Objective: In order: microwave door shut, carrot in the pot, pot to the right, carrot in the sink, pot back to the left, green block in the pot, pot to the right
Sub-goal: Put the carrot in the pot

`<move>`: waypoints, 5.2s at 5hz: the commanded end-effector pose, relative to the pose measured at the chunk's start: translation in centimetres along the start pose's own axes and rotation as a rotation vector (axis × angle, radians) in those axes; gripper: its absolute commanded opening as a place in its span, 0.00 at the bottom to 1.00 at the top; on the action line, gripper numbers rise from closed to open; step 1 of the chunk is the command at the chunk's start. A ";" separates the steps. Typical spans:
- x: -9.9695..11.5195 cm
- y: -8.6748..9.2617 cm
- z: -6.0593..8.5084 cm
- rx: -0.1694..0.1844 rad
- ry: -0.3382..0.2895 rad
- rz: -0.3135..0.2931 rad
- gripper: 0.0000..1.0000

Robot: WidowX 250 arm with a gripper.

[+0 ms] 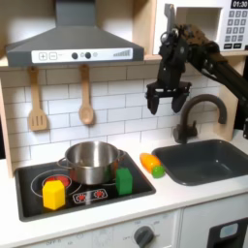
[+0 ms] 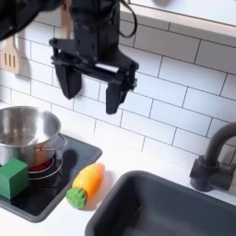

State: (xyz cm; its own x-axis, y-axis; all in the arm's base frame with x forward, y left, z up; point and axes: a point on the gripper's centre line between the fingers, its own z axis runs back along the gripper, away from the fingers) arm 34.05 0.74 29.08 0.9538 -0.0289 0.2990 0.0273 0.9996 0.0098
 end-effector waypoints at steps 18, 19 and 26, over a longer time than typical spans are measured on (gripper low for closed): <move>-2.8 0.6 -15.5 0.017 0.350 0.007 1.00; -2.9 0.4 -15.7 0.011 0.352 -0.004 0.00; 0.8 4.7 -8.9 0.087 0.257 0.057 0.00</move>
State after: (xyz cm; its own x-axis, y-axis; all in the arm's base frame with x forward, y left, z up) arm 37.50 5.45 21.15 0.9974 0.0430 0.0570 -0.0477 0.9952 0.0849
